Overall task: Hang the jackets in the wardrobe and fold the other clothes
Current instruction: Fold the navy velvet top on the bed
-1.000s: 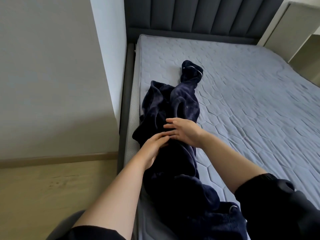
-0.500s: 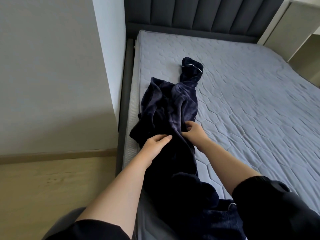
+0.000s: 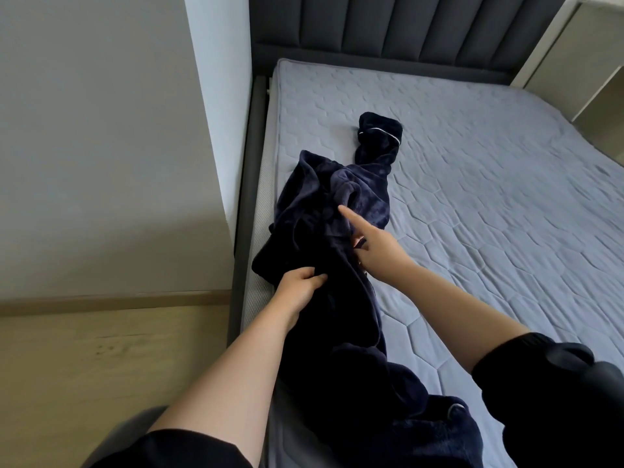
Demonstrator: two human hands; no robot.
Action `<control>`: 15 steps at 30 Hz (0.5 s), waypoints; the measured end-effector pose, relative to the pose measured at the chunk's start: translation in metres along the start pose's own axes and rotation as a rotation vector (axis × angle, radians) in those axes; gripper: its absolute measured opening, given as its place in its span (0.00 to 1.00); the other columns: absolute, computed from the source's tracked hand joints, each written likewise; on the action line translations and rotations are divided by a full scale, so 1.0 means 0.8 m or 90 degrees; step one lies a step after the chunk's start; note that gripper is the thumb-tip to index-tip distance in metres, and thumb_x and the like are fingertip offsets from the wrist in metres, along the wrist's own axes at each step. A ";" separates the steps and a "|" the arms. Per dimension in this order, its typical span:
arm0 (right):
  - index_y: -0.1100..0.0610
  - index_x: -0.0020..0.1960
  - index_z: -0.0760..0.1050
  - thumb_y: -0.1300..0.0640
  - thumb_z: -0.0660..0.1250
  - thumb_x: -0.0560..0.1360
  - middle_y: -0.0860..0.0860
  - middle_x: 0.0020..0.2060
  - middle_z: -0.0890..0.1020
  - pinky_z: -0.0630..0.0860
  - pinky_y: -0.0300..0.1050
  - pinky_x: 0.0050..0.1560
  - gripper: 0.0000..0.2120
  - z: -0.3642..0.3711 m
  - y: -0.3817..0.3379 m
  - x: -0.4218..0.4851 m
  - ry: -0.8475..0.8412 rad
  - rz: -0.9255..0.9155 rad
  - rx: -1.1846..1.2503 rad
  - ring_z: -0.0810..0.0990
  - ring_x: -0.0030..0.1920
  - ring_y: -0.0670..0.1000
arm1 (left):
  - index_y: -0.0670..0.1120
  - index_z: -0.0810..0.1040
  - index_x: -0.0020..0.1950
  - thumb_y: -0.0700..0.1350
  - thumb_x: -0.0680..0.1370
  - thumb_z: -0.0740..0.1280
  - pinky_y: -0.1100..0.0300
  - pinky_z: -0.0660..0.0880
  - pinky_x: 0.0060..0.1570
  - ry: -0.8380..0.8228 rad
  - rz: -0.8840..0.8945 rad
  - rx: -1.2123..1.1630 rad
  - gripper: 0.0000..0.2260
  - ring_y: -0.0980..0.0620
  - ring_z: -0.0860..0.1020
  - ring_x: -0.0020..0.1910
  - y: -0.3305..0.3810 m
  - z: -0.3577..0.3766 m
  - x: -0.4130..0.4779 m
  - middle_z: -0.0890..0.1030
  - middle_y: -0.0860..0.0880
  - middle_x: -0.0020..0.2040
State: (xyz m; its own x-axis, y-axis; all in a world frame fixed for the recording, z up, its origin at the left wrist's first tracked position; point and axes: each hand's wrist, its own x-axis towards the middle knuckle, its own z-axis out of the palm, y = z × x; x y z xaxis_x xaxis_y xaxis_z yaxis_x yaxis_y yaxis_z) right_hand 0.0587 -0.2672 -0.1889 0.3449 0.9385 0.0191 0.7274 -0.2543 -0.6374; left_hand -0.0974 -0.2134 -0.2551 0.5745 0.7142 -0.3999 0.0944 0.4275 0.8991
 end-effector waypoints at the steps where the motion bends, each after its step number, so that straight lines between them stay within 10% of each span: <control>1: 0.39 0.70 0.65 0.66 0.61 0.74 0.45 0.39 0.73 0.75 0.40 0.44 0.31 0.000 -0.002 0.005 0.003 -0.031 -0.066 0.75 0.37 0.46 | 0.47 0.82 0.39 0.38 0.77 0.65 0.61 0.77 0.38 -0.002 -0.001 -0.007 0.09 0.52 0.81 0.36 0.000 0.000 0.001 0.84 0.48 0.36; 7: 0.56 0.46 0.83 0.59 0.69 0.72 0.47 0.45 0.68 0.72 0.44 0.51 0.05 -0.003 -0.014 0.027 0.015 -0.087 -0.208 0.69 0.49 0.48 | 0.47 0.81 0.41 0.46 0.77 0.67 0.59 0.78 0.43 -0.036 0.019 0.034 0.07 0.51 0.82 0.40 0.006 -0.005 0.000 0.83 0.50 0.38; 15: 0.55 0.44 0.82 0.60 0.66 0.74 0.46 0.57 0.77 0.45 0.46 0.71 0.06 -0.008 -0.021 0.049 -0.081 -0.166 -0.325 0.61 0.68 0.49 | 0.50 0.81 0.44 0.52 0.72 0.71 0.67 0.75 0.35 -0.030 0.031 0.142 0.06 0.57 0.82 0.40 0.016 0.007 -0.002 0.84 0.53 0.38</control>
State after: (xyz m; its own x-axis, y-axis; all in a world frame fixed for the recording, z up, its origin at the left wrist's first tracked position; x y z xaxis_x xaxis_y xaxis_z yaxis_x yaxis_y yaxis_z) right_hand 0.0638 -0.2275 -0.1728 0.0647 0.9978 0.0123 0.9832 -0.0616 -0.1721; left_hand -0.0929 -0.2122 -0.2421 0.6195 0.7020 -0.3513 0.2403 0.2565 0.9362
